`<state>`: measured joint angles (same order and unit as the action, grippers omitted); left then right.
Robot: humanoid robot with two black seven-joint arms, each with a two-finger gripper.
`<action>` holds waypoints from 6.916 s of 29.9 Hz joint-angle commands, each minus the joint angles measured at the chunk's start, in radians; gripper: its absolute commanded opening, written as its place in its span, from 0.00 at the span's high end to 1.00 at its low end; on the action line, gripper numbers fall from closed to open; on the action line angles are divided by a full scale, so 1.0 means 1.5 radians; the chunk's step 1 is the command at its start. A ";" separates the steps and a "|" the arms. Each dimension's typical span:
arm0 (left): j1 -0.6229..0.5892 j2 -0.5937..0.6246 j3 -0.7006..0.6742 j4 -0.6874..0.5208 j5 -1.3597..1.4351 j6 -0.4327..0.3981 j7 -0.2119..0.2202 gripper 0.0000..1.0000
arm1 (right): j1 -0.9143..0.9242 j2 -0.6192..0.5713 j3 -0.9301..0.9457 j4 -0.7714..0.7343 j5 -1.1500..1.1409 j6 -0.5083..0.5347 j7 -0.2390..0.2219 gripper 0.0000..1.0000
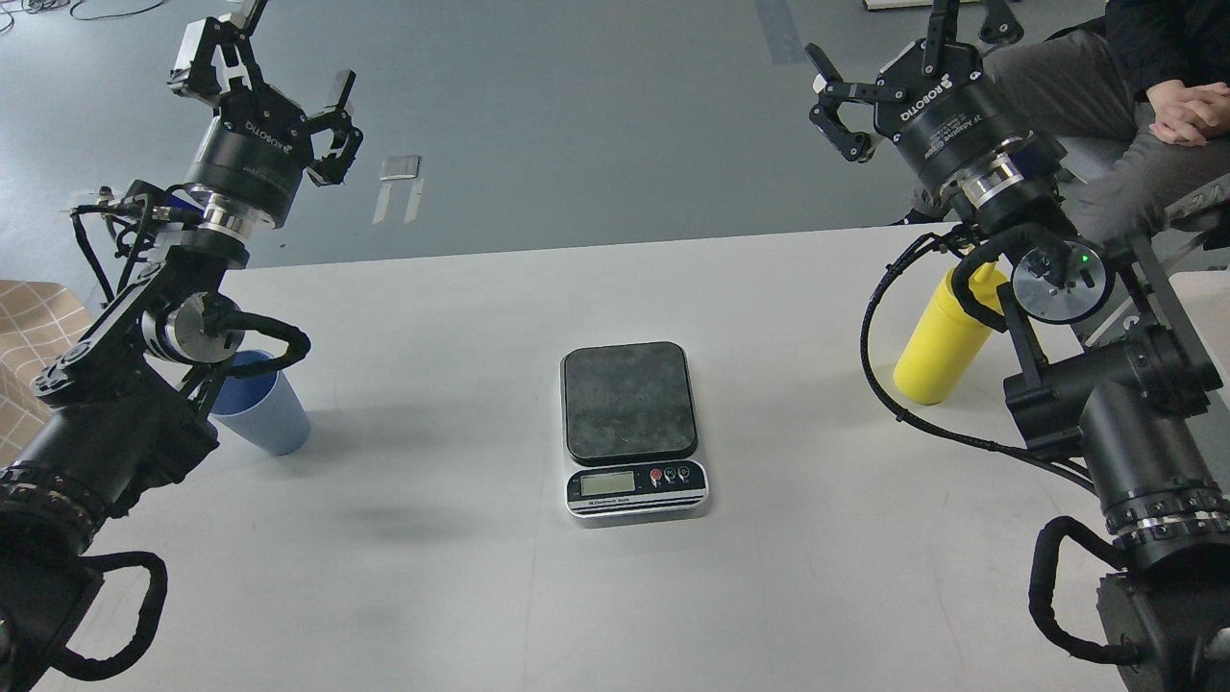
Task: Pour seasoning into cup on scale with both arms
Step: 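Reach the left gripper down and grasp the blue cup, then lift the blue cup with the left gripper and lower it onto the scale, then open the left gripper to release the cup on the scale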
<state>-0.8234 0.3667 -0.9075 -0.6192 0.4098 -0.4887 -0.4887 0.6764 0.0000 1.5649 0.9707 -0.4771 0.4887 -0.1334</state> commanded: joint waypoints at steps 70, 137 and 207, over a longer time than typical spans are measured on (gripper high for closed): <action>0.278 0.407 0.124 -0.254 0.966 0.273 0.000 0.11 | -0.013 0.000 -0.003 0.004 0.001 0.000 0.001 0.00; -0.058 0.170 0.241 -0.358 0.970 0.058 0.000 1.00 | -0.009 -0.005 0.003 0.003 0.001 0.000 0.002 0.00; -0.132 -0.005 0.392 -0.227 1.032 0.064 0.000 0.99 | -0.004 -0.003 0.012 0.000 0.001 0.000 0.002 0.00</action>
<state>-1.0221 0.3593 -0.3191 -0.9603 1.9596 -0.3912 -0.4887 0.6704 -0.0032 1.5831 0.9712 -0.4756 0.4887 -0.1304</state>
